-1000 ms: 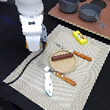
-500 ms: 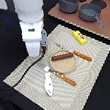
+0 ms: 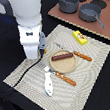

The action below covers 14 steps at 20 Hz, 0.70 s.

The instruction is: Interact with the objects in diverse but meaningful ways.

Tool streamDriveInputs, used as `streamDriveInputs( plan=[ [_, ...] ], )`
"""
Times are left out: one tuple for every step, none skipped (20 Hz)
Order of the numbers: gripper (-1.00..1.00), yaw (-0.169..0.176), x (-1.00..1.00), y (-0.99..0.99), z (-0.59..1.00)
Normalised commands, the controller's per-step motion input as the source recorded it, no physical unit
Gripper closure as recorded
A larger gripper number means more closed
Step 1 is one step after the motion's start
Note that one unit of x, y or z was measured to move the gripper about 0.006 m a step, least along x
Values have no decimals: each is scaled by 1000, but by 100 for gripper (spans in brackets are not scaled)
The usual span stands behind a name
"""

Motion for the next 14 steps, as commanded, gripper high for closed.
streamDriveInputs(
  plan=[
    [-100,0,357,323,1000],
    [-100,0,523,363,1000],
    [-100,0,620,391,1000],
    [-100,0,691,329,1000],
    [-100,0,706,251,1000],
    [-100,0,883,211,863],
    [-100,-3,969,146,726],
    [-100,-12,994,80,614],
    [-100,-10,1000,71,586],
    [-100,-6,1000,43,540],
    [-100,-10,1000,9,543],
    [-100,-18,1000,0,549],
    [-100,-29,994,0,543],
    [-100,-45,971,-3,503]
  ],
)
